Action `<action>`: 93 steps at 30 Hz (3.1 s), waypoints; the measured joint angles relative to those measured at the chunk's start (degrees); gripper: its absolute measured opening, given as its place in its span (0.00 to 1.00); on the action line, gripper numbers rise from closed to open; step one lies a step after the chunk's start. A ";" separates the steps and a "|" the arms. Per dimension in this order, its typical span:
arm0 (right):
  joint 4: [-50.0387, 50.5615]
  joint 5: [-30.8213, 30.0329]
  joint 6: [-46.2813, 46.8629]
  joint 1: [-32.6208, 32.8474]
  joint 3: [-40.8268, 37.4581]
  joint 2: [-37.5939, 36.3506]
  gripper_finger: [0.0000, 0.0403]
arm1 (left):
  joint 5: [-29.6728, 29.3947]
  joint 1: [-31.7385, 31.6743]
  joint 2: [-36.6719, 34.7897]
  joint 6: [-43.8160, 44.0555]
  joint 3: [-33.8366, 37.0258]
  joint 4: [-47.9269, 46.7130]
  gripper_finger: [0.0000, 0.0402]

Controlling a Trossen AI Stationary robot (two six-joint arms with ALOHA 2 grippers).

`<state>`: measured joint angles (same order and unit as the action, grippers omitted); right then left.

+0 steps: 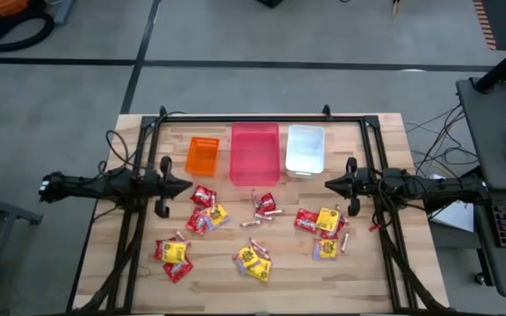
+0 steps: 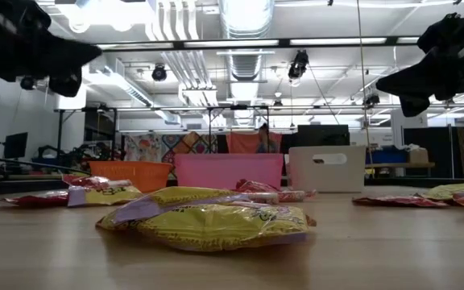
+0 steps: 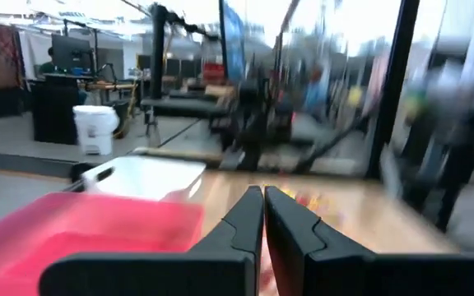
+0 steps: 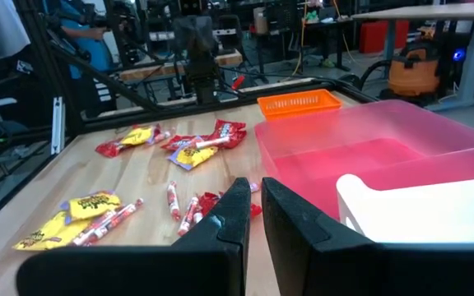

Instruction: Organize candy in baskets

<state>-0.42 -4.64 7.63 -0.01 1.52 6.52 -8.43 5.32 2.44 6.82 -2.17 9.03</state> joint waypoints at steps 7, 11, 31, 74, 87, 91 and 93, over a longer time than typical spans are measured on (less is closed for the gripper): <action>-11.54 -1.30 8.75 0.00 -0.07 0.13 0.07 | 1.95 0.10 1.08 15.17 0.35 12.52 0.00; -21.51 -4.92 9.41 -0.01 0.00 0.09 0.07 | 2.99 0.17 5.33 18.87 1.46 18.62 0.00; -28.21 -9.18 6.82 0.00 0.04 1.44 0.07 | 2.95 0.20 32.55 12.68 -4.81 34.92 0.00; 24.03 -7.79 4.92 9.01 44.42 66.13 0.07 | -4.70 -0.09 47.00 1.19 -29.07 -8.96 0.00; 23.75 -6.98 1.11 9.01 53.78 79.72 0.35 | -4.70 -0.09 46.99 -1.34 -29.07 -7.63 0.00; 23.79 -6.93 -2.81 9.01 56.80 83.75 0.44 | -4.70 -0.09 46.99 -1.59 -29.09 -7.62 0.00; 23.99 -6.93 -3.93 9.01 57.81 85.58 0.45 | -4.70 -0.09 46.99 -1.61 -29.09 -7.62 0.00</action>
<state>23.58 -11.57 3.70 8.99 59.33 92.10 -13.13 5.23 49.43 5.21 -31.27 1.41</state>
